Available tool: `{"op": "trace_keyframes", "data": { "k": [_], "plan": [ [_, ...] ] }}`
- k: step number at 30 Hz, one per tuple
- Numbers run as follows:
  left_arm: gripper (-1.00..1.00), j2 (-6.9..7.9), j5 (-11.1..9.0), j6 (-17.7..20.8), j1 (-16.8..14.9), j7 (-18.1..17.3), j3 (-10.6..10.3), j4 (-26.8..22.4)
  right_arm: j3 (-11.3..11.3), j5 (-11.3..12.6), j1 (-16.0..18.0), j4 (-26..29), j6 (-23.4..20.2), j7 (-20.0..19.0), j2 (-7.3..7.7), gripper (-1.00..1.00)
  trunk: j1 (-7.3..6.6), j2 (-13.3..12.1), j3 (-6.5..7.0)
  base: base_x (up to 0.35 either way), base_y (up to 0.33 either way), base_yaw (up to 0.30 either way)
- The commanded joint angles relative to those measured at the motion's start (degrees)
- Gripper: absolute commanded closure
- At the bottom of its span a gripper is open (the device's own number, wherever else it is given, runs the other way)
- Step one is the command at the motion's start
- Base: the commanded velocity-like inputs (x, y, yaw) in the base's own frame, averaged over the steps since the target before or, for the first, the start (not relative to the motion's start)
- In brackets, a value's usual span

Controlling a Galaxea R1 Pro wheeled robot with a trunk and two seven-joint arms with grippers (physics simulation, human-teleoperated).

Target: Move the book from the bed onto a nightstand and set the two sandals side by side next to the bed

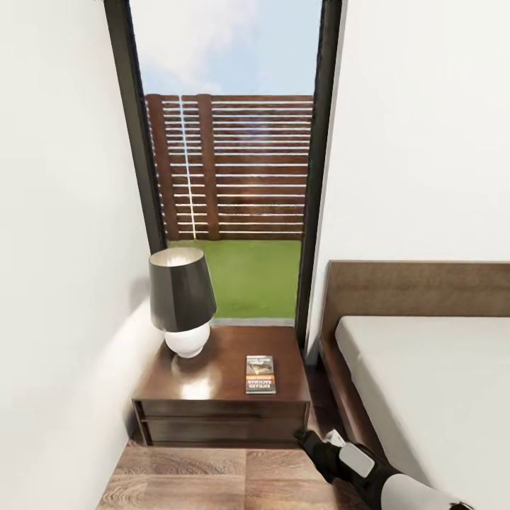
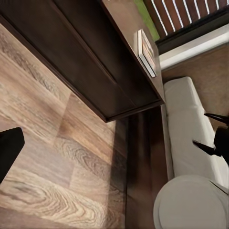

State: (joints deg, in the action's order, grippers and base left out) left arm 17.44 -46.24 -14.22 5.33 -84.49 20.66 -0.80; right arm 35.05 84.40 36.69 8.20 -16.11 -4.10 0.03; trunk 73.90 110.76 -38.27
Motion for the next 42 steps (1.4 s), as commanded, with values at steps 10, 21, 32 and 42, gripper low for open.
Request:
{"op": "trace_keyframes", "data": {
  "k": [10,21,32,42],
  "plan": [
    [-1.00,-0.09,0.3,-0.4,0.0,0.1,0.3,-0.1,0.2,-0.2,0.0,-4.5,-0.1,-0.2,-0.02,-1.00,-2.21,-4.0,1.76,0.000,0.000,0.000],
    [-1.00,-0.58,0.3,-0.4,0.0,1.9,-1.3,-0.1,0.4,-0.3,-0.2,-7.2,-0.1,-0.2,-0.01,-1.00,-4.62,-8.4,3.73,0.000,0.000,0.000],
    [-1.00,-0.70,0.3,-0.4,0.0,2.5,-2.0,-0.1,0.4,-0.3,-0.5,-9.1,-0.1,-0.2,0.10,-1.00,-7.04,-12.8,5.71,0.000,0.000,0.000],
    [-1.00,-0.74,0.3,-0.4,0.0,2.6,-2.0,-0.1,0.4,-0.4,-0.4,-10.7,0.6,-0.2,0.14,-1.00,-9.24,-16.8,7.50,0.000,0.000,0.000]
  ]
}}
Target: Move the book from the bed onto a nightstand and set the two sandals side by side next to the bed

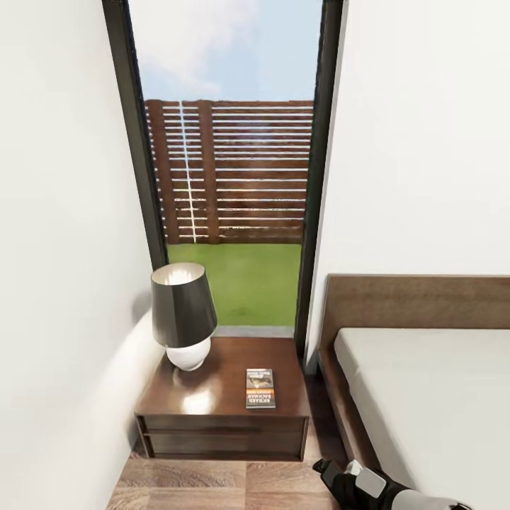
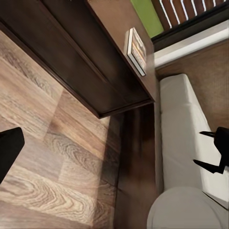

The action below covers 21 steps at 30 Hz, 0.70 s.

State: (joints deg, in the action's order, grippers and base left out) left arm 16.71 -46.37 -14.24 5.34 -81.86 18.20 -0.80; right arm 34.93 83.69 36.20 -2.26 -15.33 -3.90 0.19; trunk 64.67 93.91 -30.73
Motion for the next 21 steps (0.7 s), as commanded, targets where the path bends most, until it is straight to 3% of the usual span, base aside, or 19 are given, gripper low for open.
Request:
{"op": "trace_keyframes", "data": {
  "k": [1,21],
  "plan": [
    [-1.00,-0.01,0.4,-0.4,0.0,0.0,0.4,-0.1,0.5,0.3,0.1,-0.2,0.0,-0.4,-0.02,-1.00,-0.23,-0.4,0.14,0.000,0.000,0.000],
    [-1.00,-0.01,0.4,-0.4,0.0,0.0,0.4,-0.1,0.4,0.4,0.1,-0.7,0.9,0.3,-0.02,-1.00,-4.62,-8.4,3.73,0.000,0.000,0.000]
  ]
}}
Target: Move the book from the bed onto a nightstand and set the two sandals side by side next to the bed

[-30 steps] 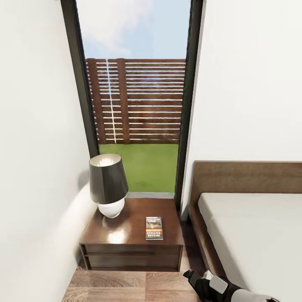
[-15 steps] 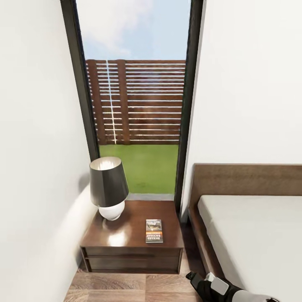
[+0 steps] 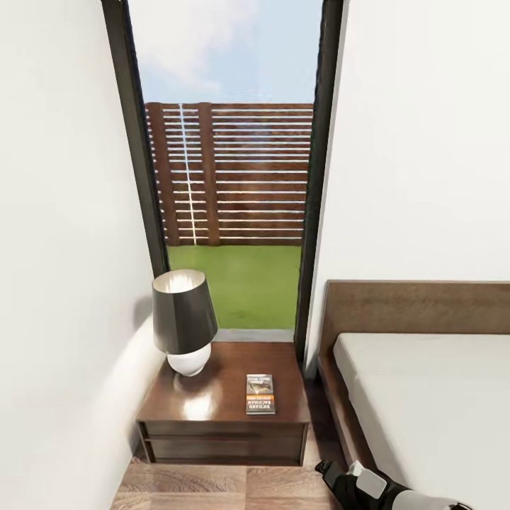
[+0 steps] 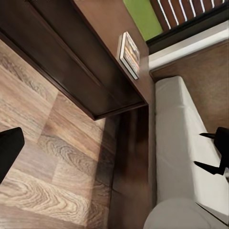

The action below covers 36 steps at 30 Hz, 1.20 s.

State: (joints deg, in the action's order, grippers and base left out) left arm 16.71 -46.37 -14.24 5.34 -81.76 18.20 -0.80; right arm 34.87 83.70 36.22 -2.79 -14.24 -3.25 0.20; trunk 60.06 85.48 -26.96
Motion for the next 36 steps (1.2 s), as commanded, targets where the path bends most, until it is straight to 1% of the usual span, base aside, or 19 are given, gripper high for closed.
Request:
{"op": "trace_keyframes", "data": {
  "k": [1,12,20,36],
  "plan": [
    [-1.00,-0.01,0.4,-0.4,0.0,-0.1,0.4,-0.1,0.5,0.4,0.1,-0.2,-0.2,-0.3,-0.02,-1.00,-0.23,-0.4,0.14,0.000,0.000,0.000],
    [-1.00,-0.01,0.4,-0.4,0.0,-0.1,0.4,-0.1,0.5,0.5,0.1,-0.2,-0.1,-0.2,-0.01,-1.00,-2.64,-4.8,2.11,0.000,0.000,0.000],
    [-1.00,-0.01,0.4,-0.4,0.0,-0.1,0.4,-0.1,0.5,0.6,0.0,-0.2,0.2,-0.1,0.05,-1.00,-2.64,-4.8,2.11,0.000,0.000,0.000],
    [-1.00,-0.07,0.2,-0.4,0.0,-0.1,0.4,-0.1,0.6,0.6,-1.9,-0.2,0.2,0.0,0.02,-1.00,-2.64,-4.8,2.11,0.000,0.000,0.000]
  ]
}}
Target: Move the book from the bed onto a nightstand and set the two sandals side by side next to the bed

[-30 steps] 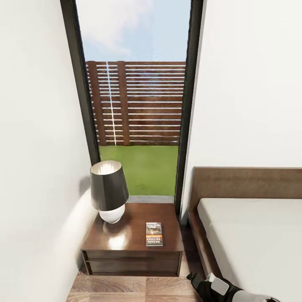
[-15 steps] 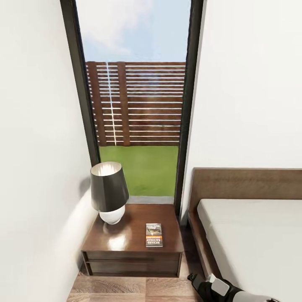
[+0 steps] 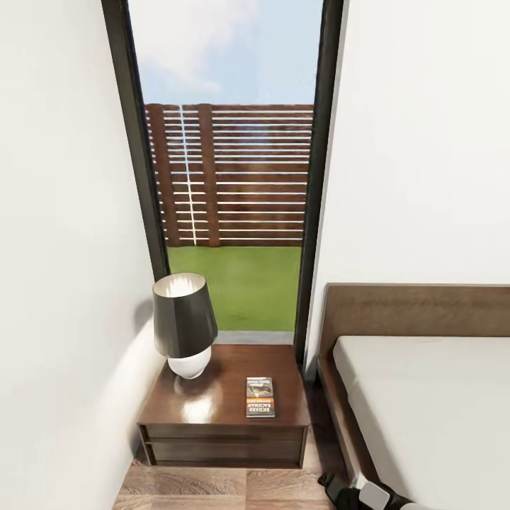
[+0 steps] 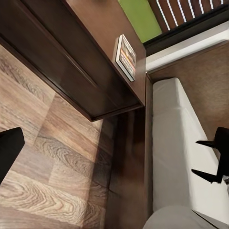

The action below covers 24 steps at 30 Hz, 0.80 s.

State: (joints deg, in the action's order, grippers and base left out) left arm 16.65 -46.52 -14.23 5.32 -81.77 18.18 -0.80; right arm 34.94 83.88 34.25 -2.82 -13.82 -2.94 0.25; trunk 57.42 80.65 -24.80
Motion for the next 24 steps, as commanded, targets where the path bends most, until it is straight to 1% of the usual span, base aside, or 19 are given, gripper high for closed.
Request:
{"op": "trace_keyframes", "data": {
  "k": [1,14,24],
  "plan": [
    [-1.00,-0.01,0.4,-0.4,0.0,-0.1,0.4,-0.1,0.5,0.4,-0.1,-0.2,-0.2,-0.3,-0.03,-1.00,0.00,0.0,-0.05,0.000,0.000,0.000],
    [-1.00,-0.04,0.4,-0.4,0.0,0.0,0.4,-0.1,0.4,0.4,-2.0,-0.2,-0.2,-0.3,-0.01,-1.00,0.00,0.0,-0.05,0.000,0.000,0.000],
    [-1.00,-0.04,0.4,-0.4,0.0,0.0,0.4,-0.1,0.4,0.4,-2.6,-0.2,-0.2,-0.3,-0.03,-1.00,0.00,0.0,-0.05,0.000,0.000,0.000]
  ]
}}
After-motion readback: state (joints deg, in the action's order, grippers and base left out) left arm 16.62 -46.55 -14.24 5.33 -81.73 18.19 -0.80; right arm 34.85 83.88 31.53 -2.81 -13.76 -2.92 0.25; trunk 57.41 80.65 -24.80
